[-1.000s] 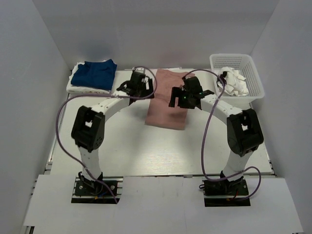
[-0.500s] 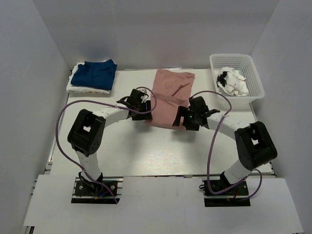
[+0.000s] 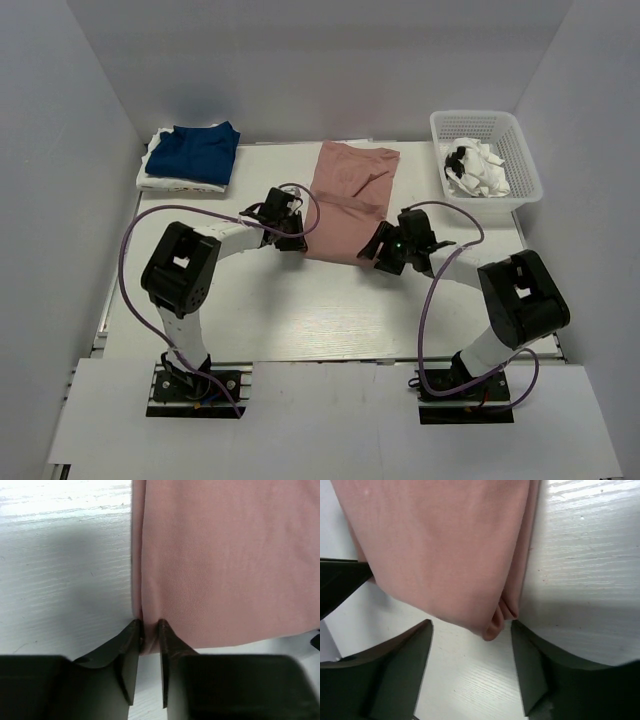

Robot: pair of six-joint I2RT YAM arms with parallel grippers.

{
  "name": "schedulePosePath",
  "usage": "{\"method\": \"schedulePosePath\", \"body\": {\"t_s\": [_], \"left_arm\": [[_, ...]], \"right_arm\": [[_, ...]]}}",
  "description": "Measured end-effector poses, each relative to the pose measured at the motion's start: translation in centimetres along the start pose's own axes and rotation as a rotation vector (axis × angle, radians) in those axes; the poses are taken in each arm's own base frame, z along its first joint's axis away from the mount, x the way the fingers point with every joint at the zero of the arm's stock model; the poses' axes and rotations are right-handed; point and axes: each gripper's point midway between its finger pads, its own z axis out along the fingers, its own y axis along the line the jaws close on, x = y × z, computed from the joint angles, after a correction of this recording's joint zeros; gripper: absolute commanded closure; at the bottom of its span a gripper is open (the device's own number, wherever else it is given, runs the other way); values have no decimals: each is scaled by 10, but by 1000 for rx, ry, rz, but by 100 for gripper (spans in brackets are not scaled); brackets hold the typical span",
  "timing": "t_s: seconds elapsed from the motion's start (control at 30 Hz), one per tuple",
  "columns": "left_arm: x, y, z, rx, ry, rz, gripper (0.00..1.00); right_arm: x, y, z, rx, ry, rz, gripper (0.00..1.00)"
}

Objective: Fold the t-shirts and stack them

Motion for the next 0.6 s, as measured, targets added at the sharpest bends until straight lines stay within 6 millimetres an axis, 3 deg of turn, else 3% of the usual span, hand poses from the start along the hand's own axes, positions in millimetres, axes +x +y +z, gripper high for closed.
{"method": "schedulePosePath", "body": {"t_s": [0.1,0.13,0.2,0.23,0.3,0.47,0.6], "left_arm": [[1,-1,1,5,5,-6,84],[2,-1,2,10,6,-5,98],[2,-3,3,20,8,-8,100],[2,-4,4,25,8,-7,100],[2,-5,4,30,9,-8,100],[11,-6,-3,67,-9,-7,100],[37,-5,-19,98,17,-14,100]], "right_arm": [[1,-2,1,-21,-9,52,42],[1,-3,1,-28,-10,66,51],[3,-7,2,-25,-5,90,69],[6,-11,3,-19,3,103,85],[12,-16,3,-8,21,126,100],[20,-20,-1,-5,36,126,100],[30,-24,-16,6,50,72,100]]}}
